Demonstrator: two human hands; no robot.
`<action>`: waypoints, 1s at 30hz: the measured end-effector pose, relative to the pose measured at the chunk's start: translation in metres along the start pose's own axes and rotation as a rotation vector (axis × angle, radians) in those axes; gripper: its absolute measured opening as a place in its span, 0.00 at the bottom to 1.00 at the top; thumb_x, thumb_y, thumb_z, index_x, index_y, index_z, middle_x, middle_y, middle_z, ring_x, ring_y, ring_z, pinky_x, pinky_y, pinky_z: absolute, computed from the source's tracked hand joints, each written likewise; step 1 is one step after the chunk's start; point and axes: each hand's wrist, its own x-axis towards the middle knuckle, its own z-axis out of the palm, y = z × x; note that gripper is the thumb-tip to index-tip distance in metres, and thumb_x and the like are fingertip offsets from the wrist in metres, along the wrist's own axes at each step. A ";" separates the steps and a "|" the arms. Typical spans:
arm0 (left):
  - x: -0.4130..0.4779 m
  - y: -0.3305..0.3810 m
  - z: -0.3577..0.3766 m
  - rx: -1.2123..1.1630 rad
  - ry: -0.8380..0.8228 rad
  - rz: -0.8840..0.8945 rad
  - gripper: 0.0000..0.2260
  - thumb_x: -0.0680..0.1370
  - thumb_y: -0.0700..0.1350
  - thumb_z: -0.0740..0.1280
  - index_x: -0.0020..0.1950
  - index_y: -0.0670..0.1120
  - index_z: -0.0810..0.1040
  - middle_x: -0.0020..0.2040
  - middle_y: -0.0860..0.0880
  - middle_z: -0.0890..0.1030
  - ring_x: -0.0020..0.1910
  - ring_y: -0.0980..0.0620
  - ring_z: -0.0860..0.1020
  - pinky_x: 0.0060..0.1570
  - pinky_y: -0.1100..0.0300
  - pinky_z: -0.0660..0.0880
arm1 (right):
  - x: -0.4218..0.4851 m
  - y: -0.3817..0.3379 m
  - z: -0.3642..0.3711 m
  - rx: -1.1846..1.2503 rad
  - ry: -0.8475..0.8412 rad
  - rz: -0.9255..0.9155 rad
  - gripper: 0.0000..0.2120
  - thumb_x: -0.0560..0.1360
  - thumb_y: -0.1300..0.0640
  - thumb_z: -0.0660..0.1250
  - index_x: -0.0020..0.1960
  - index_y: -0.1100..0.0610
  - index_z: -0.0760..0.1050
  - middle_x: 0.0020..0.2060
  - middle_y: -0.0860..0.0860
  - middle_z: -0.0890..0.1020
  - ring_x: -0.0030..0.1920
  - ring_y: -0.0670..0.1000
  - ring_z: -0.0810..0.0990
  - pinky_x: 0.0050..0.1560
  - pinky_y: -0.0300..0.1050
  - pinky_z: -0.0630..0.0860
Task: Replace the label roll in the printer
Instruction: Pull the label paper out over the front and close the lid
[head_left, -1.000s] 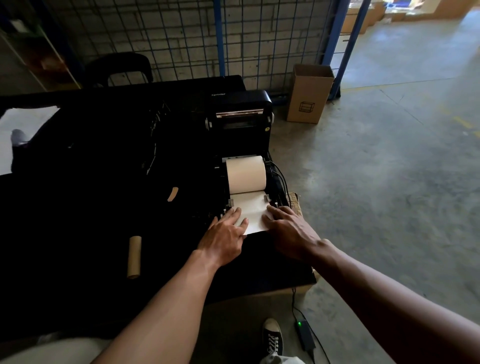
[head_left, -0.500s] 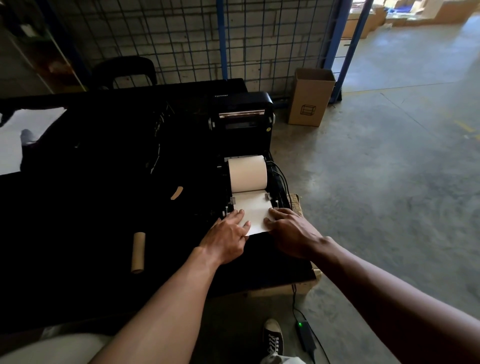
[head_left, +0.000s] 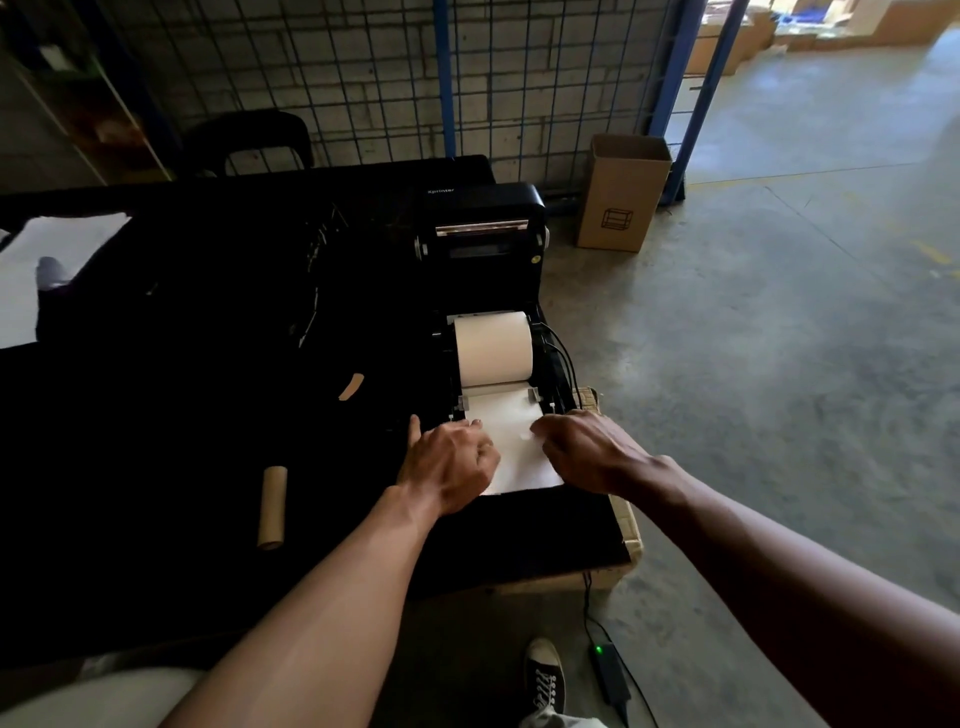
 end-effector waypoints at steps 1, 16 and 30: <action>0.004 0.000 0.002 -0.001 0.043 -0.020 0.19 0.77 0.50 0.54 0.55 0.49 0.83 0.63 0.49 0.81 0.63 0.47 0.77 0.73 0.38 0.51 | 0.004 0.000 0.001 -0.007 0.026 0.004 0.17 0.78 0.60 0.57 0.63 0.58 0.78 0.55 0.61 0.85 0.49 0.61 0.83 0.48 0.53 0.81; 0.020 -0.010 0.019 0.341 0.221 0.123 0.14 0.78 0.32 0.60 0.54 0.49 0.79 0.55 0.51 0.82 0.52 0.51 0.82 0.75 0.52 0.54 | 0.027 -0.002 0.038 -0.233 0.176 0.004 0.21 0.63 0.67 0.77 0.54 0.61 0.77 0.47 0.61 0.80 0.45 0.63 0.82 0.41 0.54 0.79; 0.023 -0.013 0.013 0.231 0.133 0.087 0.07 0.79 0.45 0.66 0.43 0.46 0.82 0.44 0.53 0.83 0.46 0.51 0.83 0.74 0.49 0.58 | 0.024 -0.008 0.011 -0.178 0.114 0.037 0.07 0.73 0.66 0.66 0.47 0.63 0.82 0.48 0.59 0.83 0.50 0.63 0.82 0.41 0.46 0.71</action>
